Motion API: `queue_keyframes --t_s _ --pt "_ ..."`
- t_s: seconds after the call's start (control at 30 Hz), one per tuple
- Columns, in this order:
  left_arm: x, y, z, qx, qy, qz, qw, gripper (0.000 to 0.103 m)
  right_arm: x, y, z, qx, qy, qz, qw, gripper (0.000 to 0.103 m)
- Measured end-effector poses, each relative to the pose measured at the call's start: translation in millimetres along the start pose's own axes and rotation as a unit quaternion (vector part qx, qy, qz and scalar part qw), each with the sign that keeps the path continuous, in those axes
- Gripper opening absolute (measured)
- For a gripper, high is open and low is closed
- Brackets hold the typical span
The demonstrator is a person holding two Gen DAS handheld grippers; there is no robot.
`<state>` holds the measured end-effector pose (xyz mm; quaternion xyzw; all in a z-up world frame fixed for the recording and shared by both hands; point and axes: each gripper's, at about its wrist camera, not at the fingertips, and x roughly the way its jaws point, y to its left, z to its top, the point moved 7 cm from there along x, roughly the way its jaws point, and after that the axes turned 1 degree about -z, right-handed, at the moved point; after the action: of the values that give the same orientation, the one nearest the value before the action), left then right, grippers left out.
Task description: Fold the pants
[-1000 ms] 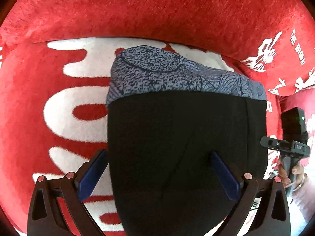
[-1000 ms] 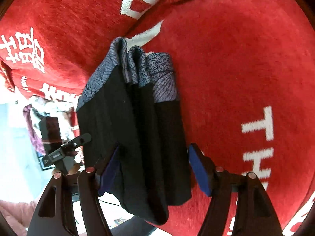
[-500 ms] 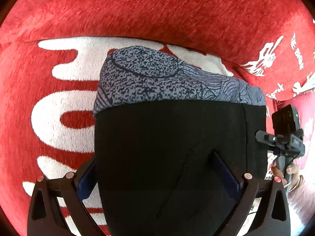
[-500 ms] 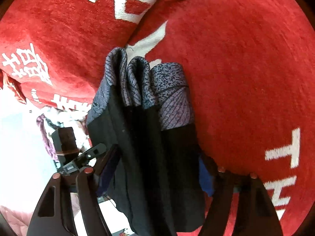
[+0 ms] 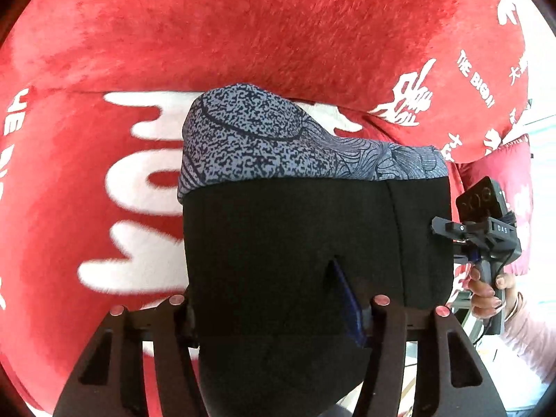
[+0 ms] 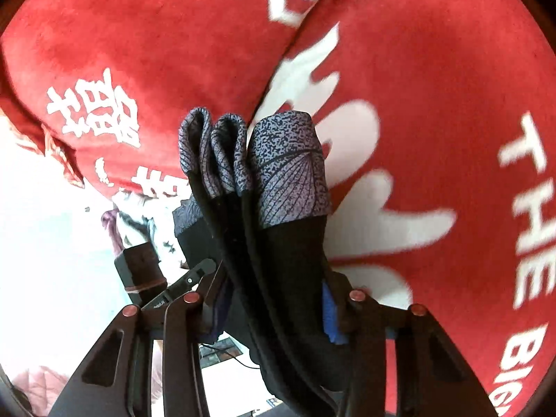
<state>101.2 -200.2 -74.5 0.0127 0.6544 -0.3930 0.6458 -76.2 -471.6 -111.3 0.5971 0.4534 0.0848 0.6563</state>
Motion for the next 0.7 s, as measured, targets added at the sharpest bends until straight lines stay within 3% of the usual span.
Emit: queue_keyframes --t_s 0.17,0.33,0.43,0.57,0.7 --pt "-23.2 17.1 -29.7 0.001 0.005 0.021 0.9998 0.061 24.0 15.0 -40.2 -0.008 0.015 0.002 1.000 0.046" --pt "-8.6 54.6 -55.5 -0.013 0.037 0.052 0.9979 0.063 56.1 9.1 -64.5 -0.020 0.026 -0.022 0.999 0.046" --pt "-3.9 74.4 -58.0 -0.007 0.021 0.064 0.9977 0.080 72.8 -2.1 -65.8 -0.052 0.021 -0.077 0.995 0.047" --pt "4.5 85.4 -52.1 0.003 0.020 0.070 0.9974 0.101 79.8 -12.3 -56.7 -0.063 0.020 -0.113 0.991 0.059" --pt "1.2 85.5 -53.0 -0.001 0.026 0.079 0.9965 0.102 77.8 -7.9 -57.2 -0.067 0.020 -0.144 0.987 0.063"
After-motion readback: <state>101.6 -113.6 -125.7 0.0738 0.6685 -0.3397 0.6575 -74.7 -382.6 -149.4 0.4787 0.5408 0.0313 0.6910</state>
